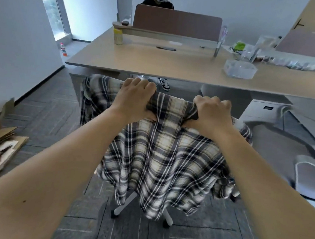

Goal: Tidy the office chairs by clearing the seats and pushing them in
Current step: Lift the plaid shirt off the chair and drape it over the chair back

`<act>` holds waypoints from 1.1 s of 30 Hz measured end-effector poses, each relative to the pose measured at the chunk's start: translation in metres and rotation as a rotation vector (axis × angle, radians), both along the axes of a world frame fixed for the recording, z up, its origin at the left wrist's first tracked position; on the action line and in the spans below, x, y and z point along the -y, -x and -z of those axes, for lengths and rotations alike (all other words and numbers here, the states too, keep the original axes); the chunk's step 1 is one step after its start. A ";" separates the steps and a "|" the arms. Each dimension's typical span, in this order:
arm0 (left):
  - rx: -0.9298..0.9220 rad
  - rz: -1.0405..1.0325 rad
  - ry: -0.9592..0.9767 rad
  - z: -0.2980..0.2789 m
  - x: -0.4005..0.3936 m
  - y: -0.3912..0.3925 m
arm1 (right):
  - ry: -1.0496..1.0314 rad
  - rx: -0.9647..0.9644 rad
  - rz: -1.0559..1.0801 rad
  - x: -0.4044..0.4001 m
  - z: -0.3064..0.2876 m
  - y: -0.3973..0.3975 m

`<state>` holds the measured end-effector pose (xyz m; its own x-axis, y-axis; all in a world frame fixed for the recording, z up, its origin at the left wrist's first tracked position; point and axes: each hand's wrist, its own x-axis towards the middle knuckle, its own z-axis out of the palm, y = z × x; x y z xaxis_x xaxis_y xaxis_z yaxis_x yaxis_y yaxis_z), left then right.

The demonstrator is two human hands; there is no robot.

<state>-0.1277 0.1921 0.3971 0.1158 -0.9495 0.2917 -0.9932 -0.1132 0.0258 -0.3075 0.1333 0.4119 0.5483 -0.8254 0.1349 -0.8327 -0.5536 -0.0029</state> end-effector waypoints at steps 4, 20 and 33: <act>-0.049 0.025 -0.018 -0.005 0.014 0.001 | -0.004 -0.032 0.190 0.013 0.008 0.018; -0.111 -0.039 0.080 0.007 0.085 0.030 | 0.050 0.189 0.062 0.106 0.023 0.051; -0.096 -0.108 0.033 0.004 0.185 -0.015 | 0.033 0.178 0.044 0.207 0.025 -0.002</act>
